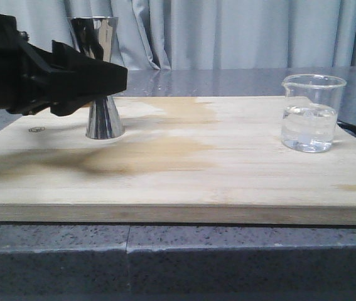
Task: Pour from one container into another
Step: 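Move the left gripper down toward the steel jigger, then close the left gripper around the jigger's narrow waist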
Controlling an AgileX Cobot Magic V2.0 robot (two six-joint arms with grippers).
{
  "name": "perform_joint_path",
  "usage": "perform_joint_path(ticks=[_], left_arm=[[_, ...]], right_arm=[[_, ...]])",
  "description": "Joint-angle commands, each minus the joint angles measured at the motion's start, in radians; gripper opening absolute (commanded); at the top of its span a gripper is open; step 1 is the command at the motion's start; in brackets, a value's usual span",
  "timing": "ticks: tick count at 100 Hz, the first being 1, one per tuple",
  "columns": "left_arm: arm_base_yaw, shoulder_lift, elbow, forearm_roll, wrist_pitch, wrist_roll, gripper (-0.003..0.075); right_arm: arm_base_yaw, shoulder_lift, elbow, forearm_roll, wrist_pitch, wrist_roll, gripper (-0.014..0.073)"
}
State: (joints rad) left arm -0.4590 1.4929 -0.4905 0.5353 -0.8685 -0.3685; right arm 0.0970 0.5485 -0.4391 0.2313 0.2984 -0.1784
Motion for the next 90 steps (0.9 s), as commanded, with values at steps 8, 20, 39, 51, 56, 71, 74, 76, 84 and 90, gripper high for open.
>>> perform_joint_path(ticks=[8, 20, 39, 51, 56, 71, 74, 76, 84, 90], left_arm=[[0.002, -0.023, -0.022, -0.009, -0.071, -0.015, 0.0425], [0.002, -0.019, -0.022, 0.065, -0.06, -0.015, 0.0365], [0.002, 0.028, -0.022, 0.098, -0.104, -0.015, 0.0276], [0.002, 0.045, -0.022, 0.09, -0.14, -0.015, 0.0276], [0.002, 0.045, -0.022, 0.087, -0.146, -0.015, 0.0275], [0.002, 0.045, -0.022, 0.053, -0.163, -0.014, 0.0238], [0.002, 0.045, -0.022, 0.047, -0.167, -0.014, 0.0223], [0.002, 0.045, -0.022, 0.044, -0.169, -0.014, 0.0216], [0.002, 0.045, -0.022, 0.039, -0.179, -0.014, 0.0168], [0.002, 0.045, -0.022, 0.039, -0.179, -0.014, 0.012]], right_arm=[[0.001, 0.009, -0.025, 0.003, -0.081, -0.006, 0.0604], [0.001, 0.009, -0.025, 0.003, -0.085, -0.006, 0.0604], [0.001, 0.009, -0.025, 0.003, -0.091, -0.006, 0.0604], [0.001, 0.009, -0.025, 0.003, -0.091, -0.006, 0.0603], [0.001, 0.009, -0.025, 0.003, -0.091, -0.006, 0.0596], [0.001, 0.009, -0.025, 0.003, -0.091, -0.006, 0.055], [0.001, 0.009, -0.025, 0.003, -0.091, -0.006, 0.0542], [0.001, 0.009, -0.025, 0.003, -0.091, -0.006, 0.054], [0.001, 0.009, -0.025, 0.003, -0.091, -0.006, 0.0531], [0.001, 0.009, -0.025, 0.003, -0.091, -0.006, 0.0531]])
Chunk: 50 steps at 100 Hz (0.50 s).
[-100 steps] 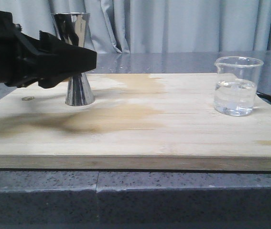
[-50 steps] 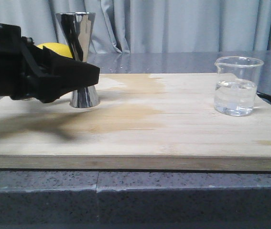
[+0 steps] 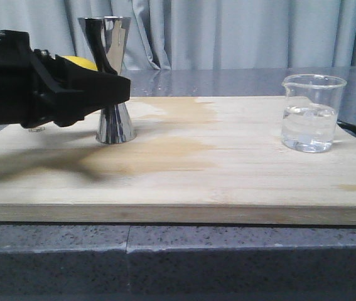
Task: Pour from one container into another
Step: 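Close the left gripper around the jigger's narrow waist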
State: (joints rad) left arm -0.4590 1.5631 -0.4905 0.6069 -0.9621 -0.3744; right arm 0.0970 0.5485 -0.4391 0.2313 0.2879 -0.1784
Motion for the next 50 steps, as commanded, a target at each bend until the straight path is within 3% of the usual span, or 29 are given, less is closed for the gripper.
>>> perform_joint_path(ticks=[1, 15, 50], left_arm=[[0.002, -0.025, -0.022, -0.033, -0.085, -0.008, 0.0114], [0.002, -0.025, -0.022, -0.031, -0.085, -0.008, -0.002], [0.002, -0.031, -0.027, -0.009, -0.15, -0.016, -0.0019]], right_arm=[[0.001, 0.009, -0.025, 0.003, -0.081, -0.006, 0.0531], [0.001, 0.009, -0.025, 0.003, -0.081, -0.006, 0.0531], [0.001, 0.009, -0.025, 0.003, -0.021, -0.033, 0.0531]])
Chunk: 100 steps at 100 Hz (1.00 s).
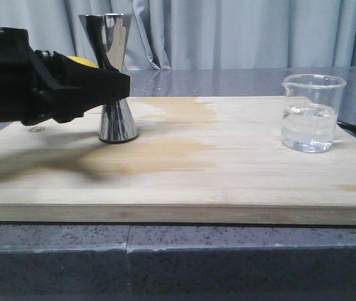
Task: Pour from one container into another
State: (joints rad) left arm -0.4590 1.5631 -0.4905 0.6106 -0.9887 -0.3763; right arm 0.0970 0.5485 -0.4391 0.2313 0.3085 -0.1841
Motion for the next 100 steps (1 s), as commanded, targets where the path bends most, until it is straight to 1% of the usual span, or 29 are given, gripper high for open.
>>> perform_joint_path(ticks=[1, 16, 25, 35, 45, 59, 70, 82, 100], left_arm=[[0.002, -0.031, -0.027, -0.013, -0.126, -0.017, -0.0019], [0.002, -0.041, -0.062, 0.043, -0.128, -0.082, -0.0019], [0.002, -0.056, -0.085, 0.085, -0.128, -0.118, -0.0019], [0.002, -0.072, -0.109, 0.139, -0.103, -0.164, -0.0019], [0.002, -0.085, -0.123, 0.181, -0.075, -0.195, -0.0019], [0.002, -0.096, -0.123, 0.184, -0.077, -0.197, -0.0019], [0.002, -0.096, -0.123, 0.196, -0.079, -0.212, -0.0019], [0.002, -0.096, -0.123, 0.203, -0.079, -0.214, -0.0019], [0.002, -0.096, -0.123, 0.203, -0.079, -0.214, -0.0019]], right_arm=[[0.001, 0.009, -0.025, 0.003, -0.039, -0.029, 0.0531], [0.003, 0.009, -0.025, 0.003, -0.025, -0.053, 0.0531], [0.032, 0.009, -0.025, 0.003, -0.004, -0.058, 0.0531], [0.089, 0.019, -0.023, 0.003, 0.012, -0.081, 0.0531], [0.154, 0.033, 0.004, 0.003, -0.047, -0.081, 0.0531], [0.248, 0.069, 0.055, 0.003, -0.115, -0.081, 0.0531], [0.296, 0.106, 0.082, 0.003, -0.172, -0.081, 0.0531], [0.33, 0.146, 0.09, 0.003, -0.258, -0.081, 0.0531], [0.356, 0.237, 0.09, 0.001, -0.34, -0.081, 0.0531]])
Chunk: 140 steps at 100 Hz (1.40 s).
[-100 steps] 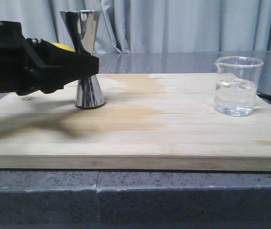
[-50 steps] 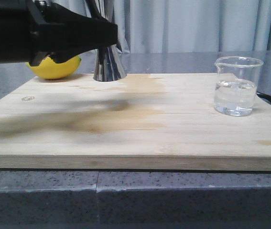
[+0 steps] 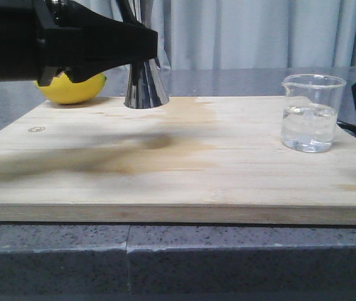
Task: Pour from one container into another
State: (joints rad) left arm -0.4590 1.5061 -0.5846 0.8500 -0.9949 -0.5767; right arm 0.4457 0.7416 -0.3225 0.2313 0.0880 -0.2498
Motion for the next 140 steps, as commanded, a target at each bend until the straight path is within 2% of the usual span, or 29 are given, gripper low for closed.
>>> perform_joint_path(ticks=[1, 28, 42, 91, 127, 140], left_arm=[[0.002, -0.039, -0.029, -0.037, -0.073, -0.014, -0.0019], [0.002, -0.039, -0.029, -0.032, -0.073, -0.014, -0.0019], [0.002, -0.039, -0.029, -0.03, -0.073, -0.014, -0.0019], [0.002, -0.039, -0.029, -0.029, -0.07, -0.014, -0.0019], [0.002, -0.039, -0.029, -0.029, -0.07, -0.014, -0.0019], [0.002, -0.039, -0.029, -0.029, -0.07, -0.014, -0.0019]], right_arm=[[0.01, 0.052, -0.026, 0.001, -0.124, -0.016, 0.0531], [0.064, 0.191, -0.026, 0.001, -0.343, -0.016, 0.0531], [0.089, 0.237, -0.026, 0.001, -0.403, -0.016, 0.0531], [0.089, 0.359, -0.026, 0.001, -0.532, -0.016, 0.0531], [0.089, 0.391, -0.026, 0.001, -0.539, -0.011, 0.0528], [0.089, 0.391, -0.026, 0.001, -0.539, -0.011, 0.0449]])
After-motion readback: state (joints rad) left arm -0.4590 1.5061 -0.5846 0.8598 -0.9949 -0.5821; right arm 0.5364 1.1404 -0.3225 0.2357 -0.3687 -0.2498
